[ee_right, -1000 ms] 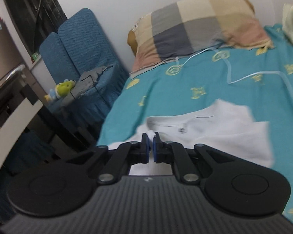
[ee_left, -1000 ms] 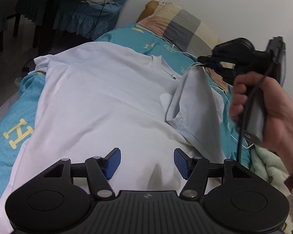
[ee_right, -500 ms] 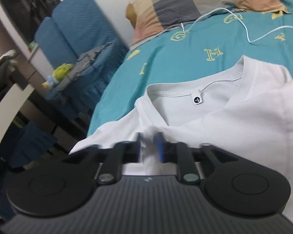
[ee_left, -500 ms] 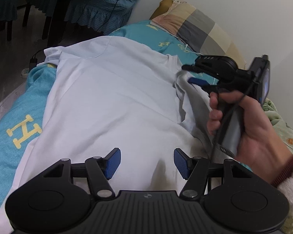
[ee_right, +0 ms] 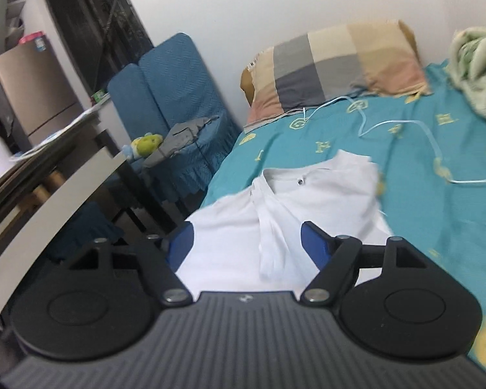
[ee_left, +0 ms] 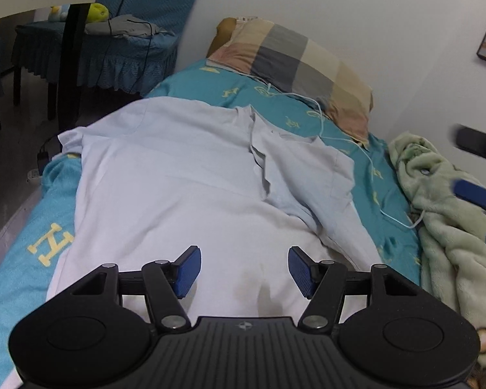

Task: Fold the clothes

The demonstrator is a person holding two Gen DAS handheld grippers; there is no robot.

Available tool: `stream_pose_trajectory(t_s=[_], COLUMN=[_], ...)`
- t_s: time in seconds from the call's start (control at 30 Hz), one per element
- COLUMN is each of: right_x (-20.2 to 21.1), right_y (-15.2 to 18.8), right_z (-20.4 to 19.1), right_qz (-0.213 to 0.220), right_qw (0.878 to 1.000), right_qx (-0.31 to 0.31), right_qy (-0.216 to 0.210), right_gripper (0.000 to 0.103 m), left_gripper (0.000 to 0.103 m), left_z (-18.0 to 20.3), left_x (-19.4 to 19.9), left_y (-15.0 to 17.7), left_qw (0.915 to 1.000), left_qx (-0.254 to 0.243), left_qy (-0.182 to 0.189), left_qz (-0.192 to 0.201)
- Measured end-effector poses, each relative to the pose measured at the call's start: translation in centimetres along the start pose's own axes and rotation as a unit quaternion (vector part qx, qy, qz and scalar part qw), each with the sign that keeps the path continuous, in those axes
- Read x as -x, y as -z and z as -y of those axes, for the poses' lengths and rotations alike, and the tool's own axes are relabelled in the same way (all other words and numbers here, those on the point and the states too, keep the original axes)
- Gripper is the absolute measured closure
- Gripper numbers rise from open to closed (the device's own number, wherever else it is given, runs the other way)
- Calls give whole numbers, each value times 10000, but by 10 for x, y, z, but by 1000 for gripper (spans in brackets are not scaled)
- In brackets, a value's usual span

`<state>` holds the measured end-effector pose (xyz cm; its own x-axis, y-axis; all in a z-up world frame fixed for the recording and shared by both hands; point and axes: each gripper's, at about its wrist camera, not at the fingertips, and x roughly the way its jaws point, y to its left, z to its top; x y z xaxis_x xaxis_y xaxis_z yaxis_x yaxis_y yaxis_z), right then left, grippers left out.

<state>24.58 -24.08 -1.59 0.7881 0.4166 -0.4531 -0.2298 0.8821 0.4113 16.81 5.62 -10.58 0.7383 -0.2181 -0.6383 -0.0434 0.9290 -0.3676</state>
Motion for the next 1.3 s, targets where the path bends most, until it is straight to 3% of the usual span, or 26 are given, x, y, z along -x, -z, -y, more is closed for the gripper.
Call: stream_pose_trajectory(t_s=[0.2,0.37,0.5,0.6,0.9,0.97,1.13,1.2,1.23,1.3], right_x=[113,168,182,184,199,199,191,187,185,181], right_y=[43,87,109,107,113,115,118,119,119,120], right_z=[2,27,55,75,114,120,129,132,132,133], right_qz=[200,552,674,748,1014,1013,874,813,779,710], right_qw=[9996,9979,9942,9883,9793,9780,9773,9774,9778,9787], right_qx=[44,-178,-413,-643,-1393,-1497,-1648,-1681,-1675,-1664], right_qy=[205,275,729,1161,1067,1040,1005,991,984,971], right_gripper=[28,28,28,26,27,27,26,26,26,26], left_gripper=[41,41,41,42,47,49,60,82,99,100], left_z=[28,63,91,116,195,207,222,220,219,215], left_x=[31,56,65,62,33,21,-8,-12,-12,-2], left_y=[26,48,75,97,153,165,192,194,193,184], left_qw=[9979,9938,9902,9861,9663,9620,9533,9538,9548,9577], left_qx=[-636,-1042,-1156,-1275,-1994,-2220,-2643,-2637,-2613,-2483], left_qy=[108,355,718,950,1433,1330,852,778,766,917], left_qz=[-104,-137,-315,-475,-768,-869,-1191,-1211,-1193,-1126])
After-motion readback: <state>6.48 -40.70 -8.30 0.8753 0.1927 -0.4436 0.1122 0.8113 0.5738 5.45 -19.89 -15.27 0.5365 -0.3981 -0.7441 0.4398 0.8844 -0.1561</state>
